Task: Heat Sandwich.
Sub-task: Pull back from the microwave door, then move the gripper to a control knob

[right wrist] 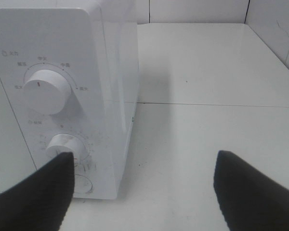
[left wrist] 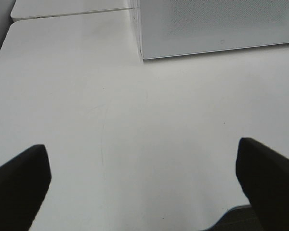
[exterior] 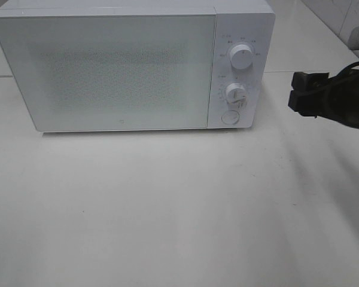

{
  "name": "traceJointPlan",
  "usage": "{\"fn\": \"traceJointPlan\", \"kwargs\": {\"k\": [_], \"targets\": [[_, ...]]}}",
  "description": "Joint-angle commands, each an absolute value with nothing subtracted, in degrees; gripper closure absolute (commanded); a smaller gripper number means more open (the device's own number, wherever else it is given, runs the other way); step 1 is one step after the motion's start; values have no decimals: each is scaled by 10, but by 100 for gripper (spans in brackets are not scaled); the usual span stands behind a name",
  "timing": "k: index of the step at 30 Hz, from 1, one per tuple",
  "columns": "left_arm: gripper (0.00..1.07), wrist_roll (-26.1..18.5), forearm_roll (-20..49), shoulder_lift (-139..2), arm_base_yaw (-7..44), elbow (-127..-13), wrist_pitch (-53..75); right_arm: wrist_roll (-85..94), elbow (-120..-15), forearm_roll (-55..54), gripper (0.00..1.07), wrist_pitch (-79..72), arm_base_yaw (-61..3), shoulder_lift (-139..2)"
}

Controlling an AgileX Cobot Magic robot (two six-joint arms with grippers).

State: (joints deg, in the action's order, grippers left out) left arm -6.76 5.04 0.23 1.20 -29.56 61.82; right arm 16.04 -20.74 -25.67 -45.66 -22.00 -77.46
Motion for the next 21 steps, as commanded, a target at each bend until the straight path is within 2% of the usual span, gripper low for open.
{"fn": "traceJointPlan", "kwargs": {"k": [1, 3, 11, 21], "targets": [[6, -66, 54, 14, 16, -296, 615, 183, -207, -313, 31, -525, -264, -805], [6, -66, 54, 14, 16, -296, 615, 192, -210, -359, 31, -567, -302, -835], [6, -66, 54, 14, 16, -296, 615, 195, -215, -399, 31, -653, -375, -908], [6, -66, 54, 14, 16, -296, 615, 195, -266, -417, 31, -654, -390, -976]]}}
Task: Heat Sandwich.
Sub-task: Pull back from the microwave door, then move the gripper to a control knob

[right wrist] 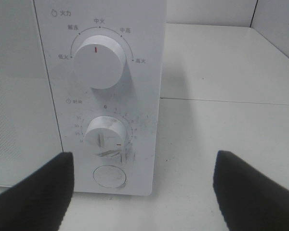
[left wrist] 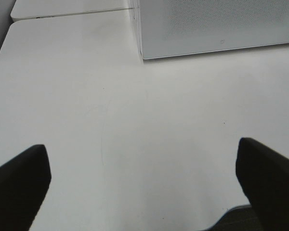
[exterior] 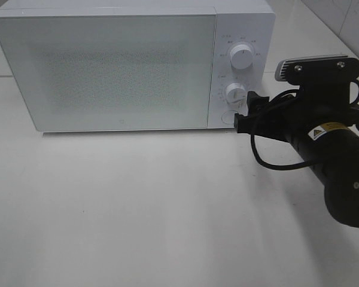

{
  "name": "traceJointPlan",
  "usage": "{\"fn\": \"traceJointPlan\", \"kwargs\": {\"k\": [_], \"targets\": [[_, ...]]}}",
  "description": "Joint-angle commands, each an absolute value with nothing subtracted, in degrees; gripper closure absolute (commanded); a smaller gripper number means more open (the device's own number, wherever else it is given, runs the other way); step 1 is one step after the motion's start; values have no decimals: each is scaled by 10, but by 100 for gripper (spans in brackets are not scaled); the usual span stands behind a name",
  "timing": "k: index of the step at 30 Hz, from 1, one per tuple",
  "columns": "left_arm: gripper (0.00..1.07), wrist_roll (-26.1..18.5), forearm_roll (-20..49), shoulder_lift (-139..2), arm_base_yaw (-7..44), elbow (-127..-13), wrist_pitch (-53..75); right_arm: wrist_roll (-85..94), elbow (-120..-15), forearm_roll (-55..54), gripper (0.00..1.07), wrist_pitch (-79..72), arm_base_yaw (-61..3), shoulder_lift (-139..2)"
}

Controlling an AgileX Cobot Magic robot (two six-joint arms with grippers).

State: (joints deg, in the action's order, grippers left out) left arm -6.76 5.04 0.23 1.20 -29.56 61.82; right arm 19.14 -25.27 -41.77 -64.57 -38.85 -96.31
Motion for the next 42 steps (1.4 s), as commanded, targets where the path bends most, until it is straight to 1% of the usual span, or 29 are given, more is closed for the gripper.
{"fn": "traceJointPlan", "kwargs": {"k": [1, 16, 28, 34, 42], "targets": [[6, -66, 54, 14, 16, -296, 615, 195, -266, -417, 31, -654, -390, -976], [6, -66, 54, 14, 16, -296, 615, 194, -330, -415, 31, -657, -386, -1056], [6, -66, 54, 14, 16, -296, 615, 179, -410, -410, 31, -658, -386, -1132], [6, -66, 54, 14, 16, -296, 615, 166, -457, -410, 31, -639, -365, -1166], [6, -66, 54, 14, 16, -296, 615, 166, -482, -411, 31, -633, -353, -1187]]}}
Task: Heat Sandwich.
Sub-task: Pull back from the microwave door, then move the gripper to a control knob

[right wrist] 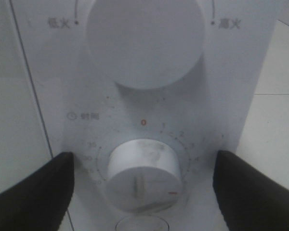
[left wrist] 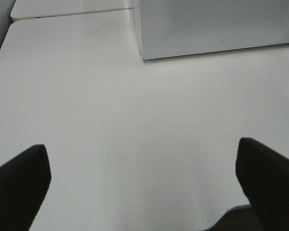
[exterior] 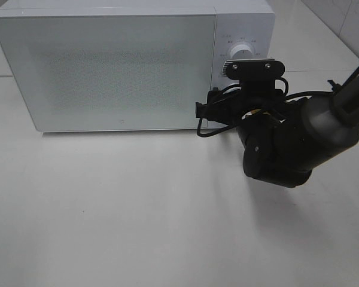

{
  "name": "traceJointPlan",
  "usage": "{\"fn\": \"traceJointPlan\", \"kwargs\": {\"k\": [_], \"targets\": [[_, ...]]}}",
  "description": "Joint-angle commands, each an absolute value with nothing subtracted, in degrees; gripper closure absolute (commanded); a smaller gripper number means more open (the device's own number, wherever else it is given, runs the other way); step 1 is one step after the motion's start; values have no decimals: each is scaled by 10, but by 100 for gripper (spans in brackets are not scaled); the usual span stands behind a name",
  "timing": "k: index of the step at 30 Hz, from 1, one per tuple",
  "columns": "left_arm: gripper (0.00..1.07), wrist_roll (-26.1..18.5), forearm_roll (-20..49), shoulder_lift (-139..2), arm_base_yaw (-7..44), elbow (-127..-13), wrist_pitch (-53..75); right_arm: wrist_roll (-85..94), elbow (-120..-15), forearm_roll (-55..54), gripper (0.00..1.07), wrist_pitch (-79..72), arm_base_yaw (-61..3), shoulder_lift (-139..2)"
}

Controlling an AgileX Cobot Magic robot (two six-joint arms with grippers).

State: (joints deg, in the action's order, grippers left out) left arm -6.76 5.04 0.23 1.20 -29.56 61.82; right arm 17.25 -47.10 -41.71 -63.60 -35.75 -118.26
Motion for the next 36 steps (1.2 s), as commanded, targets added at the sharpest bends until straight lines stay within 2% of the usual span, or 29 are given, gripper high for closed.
{"fn": "traceJointPlan", "kwargs": {"k": [1, 7, 24, 26, 28, 30, 31, 32, 33, 35, 36], "targets": [[6, -66, 54, 14, 16, -296, 615, 166, -483, -412, 31, -638, -353, -1188], [6, -66, 54, 14, 16, -296, 615, 166, -482, -412, 36, -642, -355, -1187], [6, -66, 54, 14, 16, -296, 615, 167, -482, -417, 37, -649, -368, -1178], [6, -66, 54, 14, 16, -296, 615, 167, -482, -417, 46, -644, -368, -1178], [6, -66, 54, 14, 16, -296, 615, 167, -482, -417, 50, -641, -368, -1178], [6, -66, 54, 14, 16, -296, 615, 167, -482, -417, 67, -633, -368, -1178], [6, -66, 54, 14, 16, -296, 615, 167, -482, -417, 67, -633, -368, -1178], [6, -66, 54, 14, 16, -296, 615, 167, -482, -418, 74, -632, -368, -1178], [6, -66, 54, 14, 16, -296, 615, 167, -482, -422, 88, -630, -368, -1178], [6, -66, 54, 14, 16, -296, 615, 167, -482, -422, 98, -629, -368, -1178], [6, -66, 54, 14, 16, -296, 615, 167, -482, -422, 98, -629, -368, -1178]]}}
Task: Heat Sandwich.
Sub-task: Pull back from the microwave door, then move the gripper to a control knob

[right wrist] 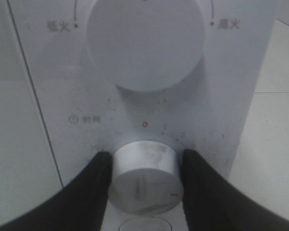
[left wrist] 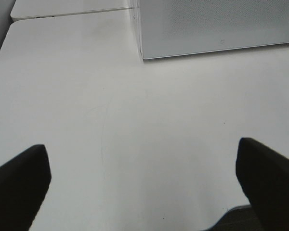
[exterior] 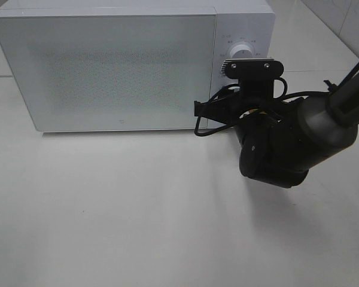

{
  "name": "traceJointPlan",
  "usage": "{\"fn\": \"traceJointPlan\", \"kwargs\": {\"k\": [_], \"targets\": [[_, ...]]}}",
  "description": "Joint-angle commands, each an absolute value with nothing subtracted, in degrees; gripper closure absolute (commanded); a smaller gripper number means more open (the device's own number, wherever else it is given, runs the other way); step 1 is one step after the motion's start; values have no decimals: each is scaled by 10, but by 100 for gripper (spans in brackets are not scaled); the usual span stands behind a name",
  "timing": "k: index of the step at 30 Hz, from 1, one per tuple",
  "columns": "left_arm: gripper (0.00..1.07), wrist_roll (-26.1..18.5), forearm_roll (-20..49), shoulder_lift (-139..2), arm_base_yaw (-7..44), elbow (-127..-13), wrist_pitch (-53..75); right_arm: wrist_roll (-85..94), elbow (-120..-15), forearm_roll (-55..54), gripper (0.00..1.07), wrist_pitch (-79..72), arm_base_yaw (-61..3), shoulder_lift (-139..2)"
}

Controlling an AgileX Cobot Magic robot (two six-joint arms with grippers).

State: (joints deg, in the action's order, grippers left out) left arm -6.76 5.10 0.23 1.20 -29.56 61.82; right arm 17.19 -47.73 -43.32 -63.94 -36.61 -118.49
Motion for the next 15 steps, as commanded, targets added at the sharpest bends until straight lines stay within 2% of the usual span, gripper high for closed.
{"fn": "traceJointPlan", "kwargs": {"k": [1, 2, 15], "targets": [[6, -66, 54, 14, 16, -296, 615, 167, -482, -422, 102, -629, -368, -1178], [6, -66, 54, 14, 16, -296, 615, 167, -482, -422, 107, -629, -368, -1178], [6, -66, 54, 14, 16, -296, 615, 167, -482, -422, 107, -633, -368, -1178]]}}
